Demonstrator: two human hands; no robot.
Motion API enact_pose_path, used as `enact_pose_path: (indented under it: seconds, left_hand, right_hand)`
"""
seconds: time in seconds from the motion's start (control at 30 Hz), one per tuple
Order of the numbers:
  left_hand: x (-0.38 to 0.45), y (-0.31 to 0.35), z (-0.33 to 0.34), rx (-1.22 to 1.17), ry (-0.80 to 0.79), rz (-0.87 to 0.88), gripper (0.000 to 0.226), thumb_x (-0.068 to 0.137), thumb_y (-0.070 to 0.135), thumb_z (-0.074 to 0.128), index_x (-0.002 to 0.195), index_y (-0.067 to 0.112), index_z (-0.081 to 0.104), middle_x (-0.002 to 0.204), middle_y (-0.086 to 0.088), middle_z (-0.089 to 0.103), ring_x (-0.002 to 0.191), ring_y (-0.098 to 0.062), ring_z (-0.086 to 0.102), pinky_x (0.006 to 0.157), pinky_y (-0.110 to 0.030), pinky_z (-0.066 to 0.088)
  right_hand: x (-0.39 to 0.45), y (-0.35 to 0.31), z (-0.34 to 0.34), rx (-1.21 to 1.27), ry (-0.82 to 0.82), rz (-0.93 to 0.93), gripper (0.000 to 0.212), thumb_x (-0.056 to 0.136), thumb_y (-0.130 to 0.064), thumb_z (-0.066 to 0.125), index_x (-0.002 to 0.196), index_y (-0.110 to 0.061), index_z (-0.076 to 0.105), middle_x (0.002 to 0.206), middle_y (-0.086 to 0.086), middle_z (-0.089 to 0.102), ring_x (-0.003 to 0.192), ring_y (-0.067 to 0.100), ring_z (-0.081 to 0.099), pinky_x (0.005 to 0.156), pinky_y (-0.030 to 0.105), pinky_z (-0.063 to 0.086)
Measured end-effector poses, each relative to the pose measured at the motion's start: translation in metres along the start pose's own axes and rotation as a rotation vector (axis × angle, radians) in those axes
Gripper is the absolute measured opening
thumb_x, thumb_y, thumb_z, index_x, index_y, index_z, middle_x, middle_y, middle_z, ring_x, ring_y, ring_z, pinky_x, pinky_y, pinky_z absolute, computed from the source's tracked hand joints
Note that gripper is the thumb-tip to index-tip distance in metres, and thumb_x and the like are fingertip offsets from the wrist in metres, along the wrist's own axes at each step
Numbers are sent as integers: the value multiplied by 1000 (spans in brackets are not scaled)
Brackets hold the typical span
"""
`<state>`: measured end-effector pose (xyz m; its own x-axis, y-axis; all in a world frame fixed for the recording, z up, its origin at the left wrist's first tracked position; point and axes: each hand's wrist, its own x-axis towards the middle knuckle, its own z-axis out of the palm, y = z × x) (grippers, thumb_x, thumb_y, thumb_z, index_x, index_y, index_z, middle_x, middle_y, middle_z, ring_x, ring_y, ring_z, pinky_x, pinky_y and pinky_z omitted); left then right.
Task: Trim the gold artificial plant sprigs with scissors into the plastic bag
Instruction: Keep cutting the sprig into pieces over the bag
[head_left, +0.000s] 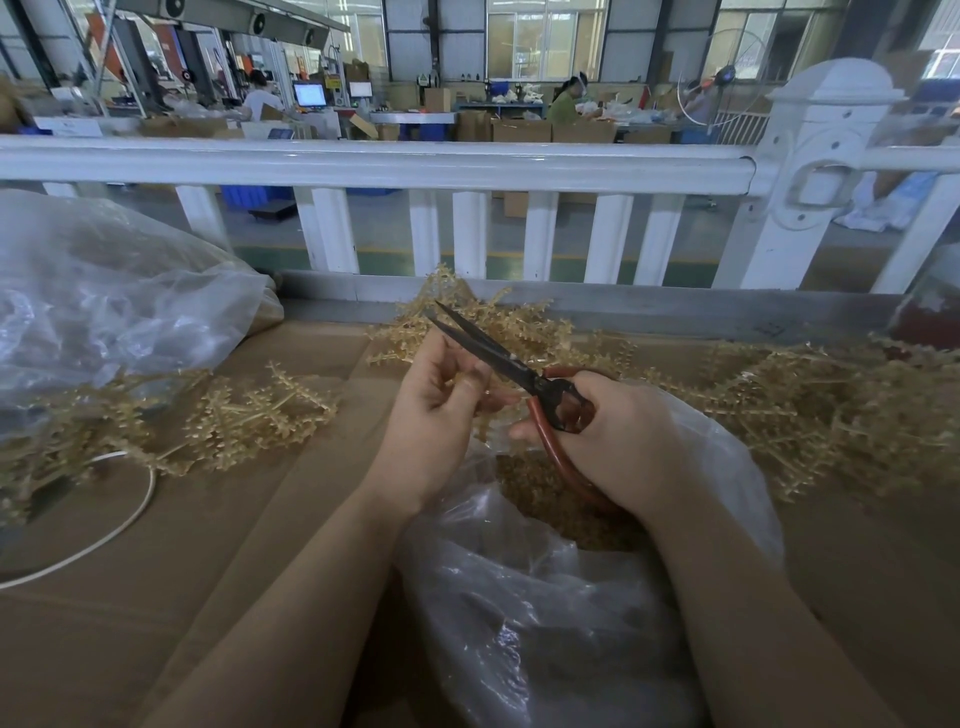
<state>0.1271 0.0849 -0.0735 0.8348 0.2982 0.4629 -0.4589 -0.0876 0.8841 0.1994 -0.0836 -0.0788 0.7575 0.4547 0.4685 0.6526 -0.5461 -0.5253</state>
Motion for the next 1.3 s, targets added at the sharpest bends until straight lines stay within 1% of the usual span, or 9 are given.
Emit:
enact_pose_path:
  seconds: [0.07,0.17,0.23,0.4,0.6,0.9,1.07,1.13,1.3]
  left_hand:
    - [0,-1,-2,-73,54,-42,8,103,3,45,104,7,51,86,-11,64,76,-18,70,75,-29,57]
    - [0,2,-4,-222,171,-128,17,103,4,46,91,14,53,73,2,61,69,-16,67,72,-30,57]
    - [2,5,-5,-319,236,-172,20,102,4,46,88,15,52,71,1,59,67,-15,65,72,-34,58]
    - [5,10,-8,-480,331,-251,17,103,4,45,90,14,51,72,-8,59,66,-18,65,76,-36,56]
    - [7,11,-10,-507,367,-264,18,102,5,47,88,15,52,70,-7,61,67,-17,67,70,-31,59]
    - [9,16,-21,-474,426,-238,13,102,7,48,93,14,52,79,-10,61,69,-19,65,70,-33,57]
    - [16,24,-66,-226,725,-98,13,102,4,47,96,15,50,78,-1,62,62,-10,63,64,-28,56]
    - [17,23,-85,-17,885,-82,8,102,8,48,101,15,50,90,1,63,63,-2,64,71,-27,58]
    - [8,7,-123,514,1128,-259,22,102,18,48,123,13,51,110,-4,60,98,-20,62,94,-37,52]
  right_hand:
    - [-1,3,2,5,26,-1,62,65,-93,55,82,-33,63,66,-16,63,63,1,60,60,26,53]
    - [-5,3,1,185,98,42,68,61,-97,54,82,-33,66,74,-15,69,72,1,65,63,15,51]
    - [-5,1,-1,294,189,57,59,62,-95,57,83,-40,65,78,-23,69,76,-4,66,64,6,46]
    - [-4,2,-2,392,300,83,43,64,-92,61,76,-50,63,72,-23,68,69,-2,65,63,8,46]
    - [-4,3,-2,366,292,118,51,63,-94,59,74,-44,63,72,-25,67,70,-3,64,62,6,44]
    - [-4,3,-2,298,251,153,59,61,-97,56,75,-39,64,74,-26,67,72,-3,64,59,18,44]
    - [-6,-1,-4,291,237,130,62,61,-97,52,75,-38,65,78,-33,66,76,-10,63,62,3,43]
    - [-6,-4,-5,258,216,133,63,60,-99,49,75,-39,64,80,-35,65,79,-11,62,57,7,44]
    - [-6,-4,-8,203,163,139,56,61,-95,49,72,-41,60,76,-39,61,78,-14,58,59,14,37]
